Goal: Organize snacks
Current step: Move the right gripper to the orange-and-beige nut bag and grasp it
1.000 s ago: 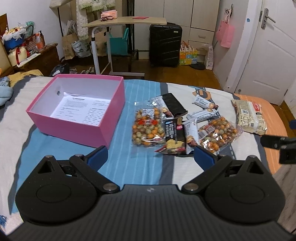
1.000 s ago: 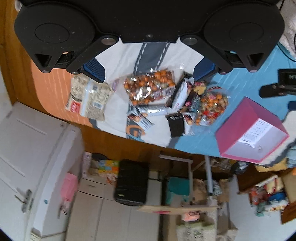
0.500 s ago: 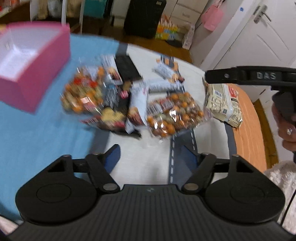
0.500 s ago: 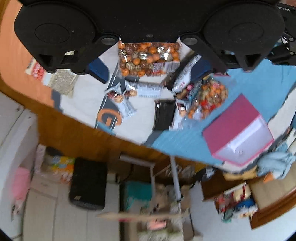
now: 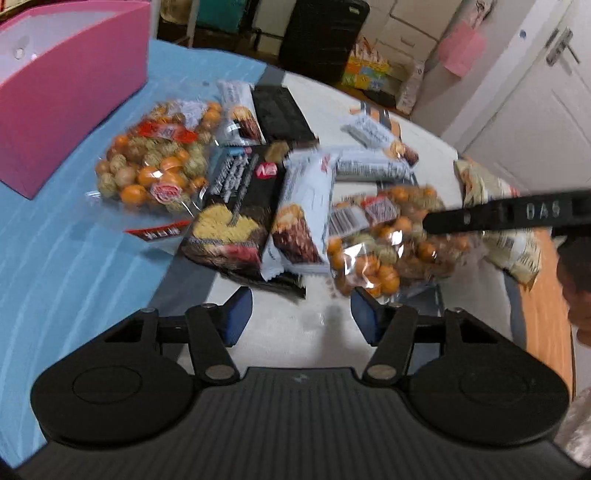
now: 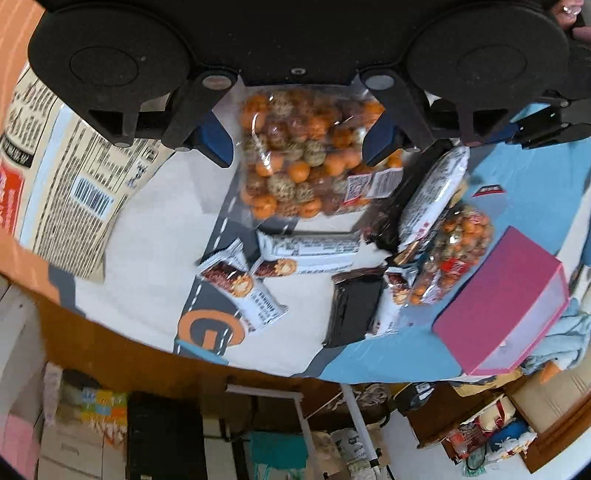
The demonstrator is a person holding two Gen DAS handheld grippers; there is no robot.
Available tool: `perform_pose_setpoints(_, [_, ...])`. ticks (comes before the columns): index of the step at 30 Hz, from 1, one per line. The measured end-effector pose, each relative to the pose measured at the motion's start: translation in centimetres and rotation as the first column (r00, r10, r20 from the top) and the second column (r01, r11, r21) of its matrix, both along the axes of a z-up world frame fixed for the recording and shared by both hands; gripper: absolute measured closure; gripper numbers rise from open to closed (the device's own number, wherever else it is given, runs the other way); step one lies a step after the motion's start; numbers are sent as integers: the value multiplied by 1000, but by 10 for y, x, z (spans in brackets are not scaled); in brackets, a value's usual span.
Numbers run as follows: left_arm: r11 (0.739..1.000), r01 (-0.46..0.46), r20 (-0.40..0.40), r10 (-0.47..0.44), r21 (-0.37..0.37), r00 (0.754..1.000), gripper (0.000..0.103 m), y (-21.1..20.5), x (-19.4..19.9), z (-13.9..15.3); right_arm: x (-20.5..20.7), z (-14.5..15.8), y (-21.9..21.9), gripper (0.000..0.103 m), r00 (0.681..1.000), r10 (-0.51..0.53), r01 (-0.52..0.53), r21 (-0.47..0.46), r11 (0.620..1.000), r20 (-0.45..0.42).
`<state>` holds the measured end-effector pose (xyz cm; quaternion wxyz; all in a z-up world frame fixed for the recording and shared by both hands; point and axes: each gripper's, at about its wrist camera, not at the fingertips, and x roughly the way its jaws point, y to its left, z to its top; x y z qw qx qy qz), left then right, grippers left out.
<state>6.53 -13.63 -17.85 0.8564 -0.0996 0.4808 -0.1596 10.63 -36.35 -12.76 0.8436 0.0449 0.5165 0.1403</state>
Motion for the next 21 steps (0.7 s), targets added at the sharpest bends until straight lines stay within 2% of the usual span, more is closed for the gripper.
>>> perform_pose_setpoints(3, [999, 4, -30, -6, -47, 1000, 51, 0, 0, -8, 3, 1, -1, 22, 1000, -4, 4, -1, 1000, 25])
perform_pose_setpoints(7, [998, -26, -15, 25, -66, 1000, 62, -1, 5, -13, 8, -6, -10, 22, 999, -25, 26, -27, 999, 43])
perform_pose_setpoints(10, [996, -47, -4, 47, -74, 999, 70, -4, 9, -14, 16, -23, -29, 23, 994, -94, 98, 68, 993, -58])
perform_pose_setpoints(12, [998, -46, 23, 47, -31, 999, 71, -10, 11, -15, 17, -28, -40, 25, 987, -131, 143, 136, 980, -92])
perform_pose_setpoints(13, [998, -59, 31, 60, -36, 998, 72, -10, 11, -16, 18, -27, -42, 28, 986, -138, 151, 147, 977, -95])
perform_pose_setpoints(16, [990, -106, 32, 109, -91, 994, 73, -6, 12, -19, 16, -27, -38, 36, 988, -123, 135, 134, 982, -90])
perform_pose_setpoints(20, [974, -141, -15, 140, -180, 990, 72, 5, 18, -23, 11, -24, -34, 43, 992, -100, 109, 119, 987, -80])
perform_pose_setpoints(21, [970, -135, -27, 132, -202, 991, 68, 8, 20, -24, 10, -24, -34, 43, 992, -98, 107, 116, 987, -82])
